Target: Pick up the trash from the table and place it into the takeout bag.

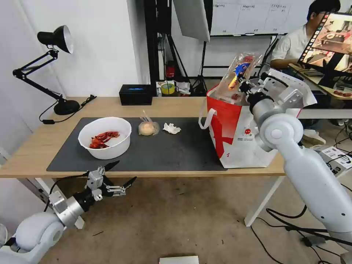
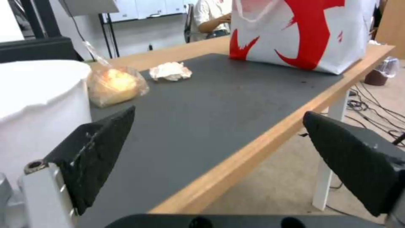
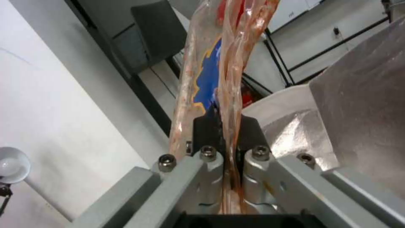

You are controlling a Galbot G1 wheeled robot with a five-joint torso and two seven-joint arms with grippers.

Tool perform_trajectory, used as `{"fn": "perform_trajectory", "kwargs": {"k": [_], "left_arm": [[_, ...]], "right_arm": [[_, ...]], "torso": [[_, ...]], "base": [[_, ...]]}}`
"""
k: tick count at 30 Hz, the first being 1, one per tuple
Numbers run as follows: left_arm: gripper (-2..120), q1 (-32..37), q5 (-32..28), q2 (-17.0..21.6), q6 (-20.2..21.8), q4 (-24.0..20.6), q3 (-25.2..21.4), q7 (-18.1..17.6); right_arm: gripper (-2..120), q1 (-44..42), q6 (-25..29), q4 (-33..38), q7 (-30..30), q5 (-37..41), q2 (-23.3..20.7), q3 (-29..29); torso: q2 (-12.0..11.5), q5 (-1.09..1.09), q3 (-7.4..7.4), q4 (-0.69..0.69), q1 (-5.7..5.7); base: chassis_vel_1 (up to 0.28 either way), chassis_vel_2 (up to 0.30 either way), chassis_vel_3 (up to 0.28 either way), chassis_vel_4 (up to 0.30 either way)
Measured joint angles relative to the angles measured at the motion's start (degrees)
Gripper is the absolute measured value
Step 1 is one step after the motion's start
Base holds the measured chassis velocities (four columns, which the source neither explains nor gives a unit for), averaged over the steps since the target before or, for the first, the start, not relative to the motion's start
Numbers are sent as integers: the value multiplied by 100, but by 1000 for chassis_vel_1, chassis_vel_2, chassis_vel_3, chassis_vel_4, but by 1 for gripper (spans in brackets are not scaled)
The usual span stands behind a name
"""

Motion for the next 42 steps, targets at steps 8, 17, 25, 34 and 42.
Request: {"fn": "perform_trajectory", "kwargs": {"k": [8, 17, 25, 34, 42], "left_arm": [[100, -66, -25, 105, 3, 8, 34, -50], [100, -338, -69, 250, 29, 90, 257, -78], [100, -405, -108, 265, 54, 141, 288, -86], [100, -442, -112, 255, 69, 207, 267, -86], [100, -427, -96, 192, 39, 229, 226, -165]], "right_arm": [[19, -230, 14, 118, -10, 15, 22, 127], [53, -348, 15, 133, -16, -2, 52, 160], [86, -274, 5, 120, -45, 4, -12, 160], [100, -295, -119, 385, -864, -310, -221, 41], [100, -533, -132, 763, -1734, -1381, -563, -184]], "torso": [[0, 0, 0, 0, 0], [0, 0, 0, -1, 0], [0, 0, 0, 0, 0], [0, 0, 0, 0, 0], [0, 0, 0, 0, 0]], "base": [[0, 0, 0, 0], [0, 0, 0, 0], [0, 0, 0, 0], [0, 0, 0, 0], [0, 0, 0, 0]]}}
